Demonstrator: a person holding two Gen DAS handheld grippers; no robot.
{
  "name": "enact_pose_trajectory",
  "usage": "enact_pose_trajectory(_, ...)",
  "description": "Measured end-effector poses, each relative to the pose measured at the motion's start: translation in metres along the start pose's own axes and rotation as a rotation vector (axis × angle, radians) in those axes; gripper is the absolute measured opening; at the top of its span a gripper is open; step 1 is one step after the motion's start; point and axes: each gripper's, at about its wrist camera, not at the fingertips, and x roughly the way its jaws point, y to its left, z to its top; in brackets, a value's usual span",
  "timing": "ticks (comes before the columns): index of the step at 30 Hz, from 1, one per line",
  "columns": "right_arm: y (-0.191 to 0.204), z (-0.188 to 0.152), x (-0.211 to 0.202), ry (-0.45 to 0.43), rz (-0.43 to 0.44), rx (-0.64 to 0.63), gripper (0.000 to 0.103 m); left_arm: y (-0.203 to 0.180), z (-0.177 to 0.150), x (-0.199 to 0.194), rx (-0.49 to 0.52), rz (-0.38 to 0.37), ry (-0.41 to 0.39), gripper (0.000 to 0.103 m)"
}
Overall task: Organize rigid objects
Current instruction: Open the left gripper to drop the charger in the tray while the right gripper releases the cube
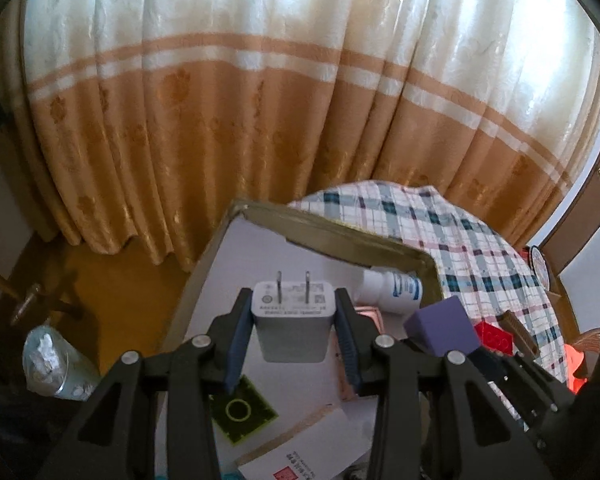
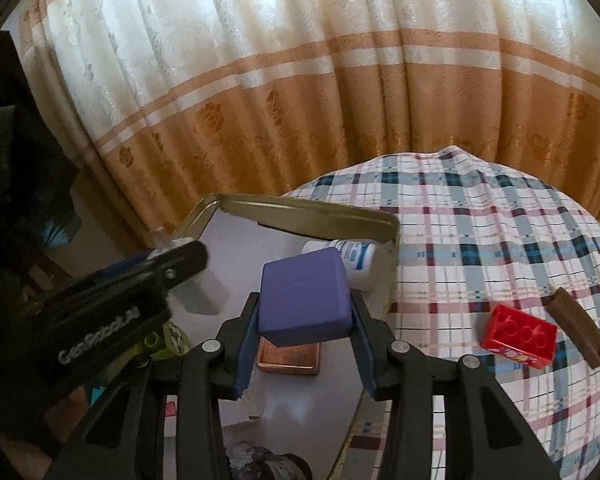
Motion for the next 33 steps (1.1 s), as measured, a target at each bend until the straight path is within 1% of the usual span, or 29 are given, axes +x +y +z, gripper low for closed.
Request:
enact_pose_trajectory(1,0.000,-0.001,0.001,0.004,0.011,-0.004,0.046,0.001,-0.001,0.000,-0.003,0.008,0.002,0.041)
enact_pose_trajectory(2,0.001,-0.002,0.003,0.010,0.031,-0.011,0.046,0.001,-0.001,-0.003,-0.005,0.011,-0.015,0.045)
enact_pose_trajectory(3,0.001,-0.003,0.004,0.012,0.041,-0.015,0.047,0.000,-0.002,-0.004,-0.002,0.009,-0.020,0.059)
enact_pose_trajectory(4,0.002,-0.004,0.004,0.015,0.053,-0.016,0.051,-0.001,-0.001,-0.009,0.002,0.003,-0.034,0.074)
enact_pose_trajectory(5,0.001,-0.005,0.005,0.017,0.061,-0.014,0.056,-0.001,0.001,-0.013,0.003,-0.001,-0.047,0.081)
enact_pose_trajectory(6,0.000,-0.005,0.004,0.018,0.066,-0.007,0.065,-0.002,0.003,-0.021,0.007,-0.009,-0.077,0.093)
enact_pose_trajectory(8,-0.005,-0.006,-0.004,-0.008,0.066,0.010,0.067,0.000,0.007,-0.035,0.006,-0.007,-0.129,0.102)
enact_pose_trajectory(9,-0.008,-0.006,-0.009,-0.027,0.067,0.020,0.067,0.002,0.010,-0.046,-0.001,0.008,-0.170,0.102)
enact_pose_trajectory(10,-0.013,-0.005,-0.015,-0.052,0.062,0.037,0.068,0.004,0.013,-0.051,-0.007,0.022,-0.185,0.102)
enact_pose_trajectory(11,-0.019,-0.006,-0.023,-0.082,0.050,0.062,0.069,0.007,0.015,-0.057,-0.019,0.055,-0.203,0.102)
enact_pose_trajectory(13,-0.030,-0.009,-0.035,-0.127,0.020,0.101,0.073,0.010,0.015,-0.065,-0.041,0.126,-0.225,0.102)
enact_pose_trajectory(15,-0.041,-0.016,-0.047,-0.176,-0.018,0.136,0.073,0.011,0.010,-0.068,-0.049,0.155,-0.234,0.102)
enact_pose_trajectory(19,-0.055,-0.028,-0.063,-0.224,-0.100,0.154,0.073,0.004,-0.009,-0.066,-0.045,0.176,-0.225,0.102)
enact_pose_trajectory(22,-0.065,-0.039,-0.070,-0.227,-0.141,0.154,0.073,-0.008,-0.029,-0.063,-0.032,0.183,-0.210,0.102)
enact_pose_trajectory(26,-0.076,-0.057,-0.080,-0.229,-0.202,0.139,0.073,-0.034,-0.058,-0.060,0.025,0.172,-0.192,0.102)
enact_pose_trajectory(29,-0.082,-0.067,-0.085,-0.232,-0.246,0.129,0.074,-0.051,-0.070,-0.061,0.055,0.156,-0.187,0.102)
enact_pose_trajectory(33,-0.092,-0.078,-0.094,-0.240,-0.290,0.124,0.074,-0.075,-0.083,-0.061,0.100,0.159,-0.185,0.102)
